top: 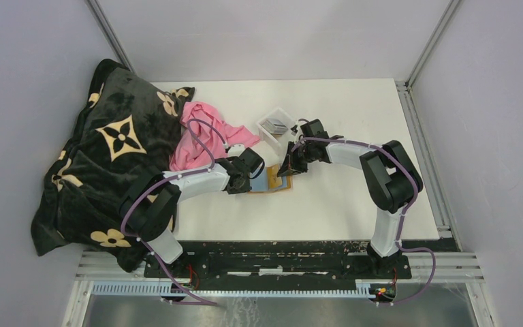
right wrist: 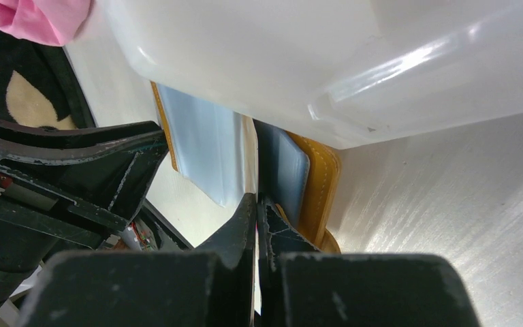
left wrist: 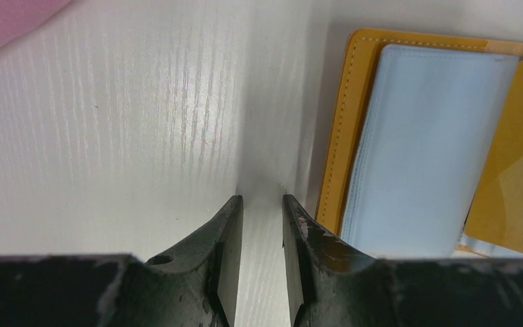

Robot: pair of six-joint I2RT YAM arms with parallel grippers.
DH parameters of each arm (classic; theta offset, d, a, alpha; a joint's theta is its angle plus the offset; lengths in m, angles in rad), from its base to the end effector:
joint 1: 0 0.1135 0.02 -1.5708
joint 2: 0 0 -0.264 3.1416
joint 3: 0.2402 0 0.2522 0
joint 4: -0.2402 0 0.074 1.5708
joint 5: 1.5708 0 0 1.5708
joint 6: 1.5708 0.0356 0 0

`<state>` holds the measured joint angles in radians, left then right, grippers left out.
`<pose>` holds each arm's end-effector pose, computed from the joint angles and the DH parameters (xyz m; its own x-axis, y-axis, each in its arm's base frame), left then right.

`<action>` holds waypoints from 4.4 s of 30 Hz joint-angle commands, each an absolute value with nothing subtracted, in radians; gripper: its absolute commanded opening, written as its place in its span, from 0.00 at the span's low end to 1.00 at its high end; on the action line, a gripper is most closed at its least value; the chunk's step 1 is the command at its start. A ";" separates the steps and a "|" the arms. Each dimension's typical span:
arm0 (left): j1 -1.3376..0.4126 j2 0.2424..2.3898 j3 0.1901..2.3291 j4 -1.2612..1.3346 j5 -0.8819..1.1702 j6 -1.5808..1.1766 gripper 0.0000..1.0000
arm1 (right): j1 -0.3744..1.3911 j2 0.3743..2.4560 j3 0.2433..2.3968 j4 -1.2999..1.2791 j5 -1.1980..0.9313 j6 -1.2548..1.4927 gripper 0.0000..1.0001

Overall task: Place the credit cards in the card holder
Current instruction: Insert the credit card into the card holder.

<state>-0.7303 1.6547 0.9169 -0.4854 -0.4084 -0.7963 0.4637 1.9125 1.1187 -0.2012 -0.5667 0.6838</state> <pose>0.2330 -0.1896 0.1559 -0.8554 -0.1146 -0.5051 -0.1429 0.9896 0.0176 0.3310 0.1869 0.1424 -0.9851 0.1033 -0.1376 -0.0212 0.7206 0.6930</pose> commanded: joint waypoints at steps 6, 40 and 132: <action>-0.723 1.671 0.886 -0.469 -0.384 -0.751 0.34 | 0.470 1.880 1.167 -0.224 -0.526 0.664 0.01; -0.725 1.687 0.861 -0.309 -0.220 -0.674 0.33 | 0.482 1.873 1.216 -0.219 -0.538 0.696 0.01; -0.726 1.665 0.729 -0.114 -0.103 -0.703 0.21 | 0.607 1.940 1.272 -0.521 -0.257 0.595 0.40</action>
<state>-0.7147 1.6264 0.7776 -0.0513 -0.1638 -0.7052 0.5976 1.9579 1.2575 -0.4313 -0.3248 0.6308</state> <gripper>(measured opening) 0.218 0.387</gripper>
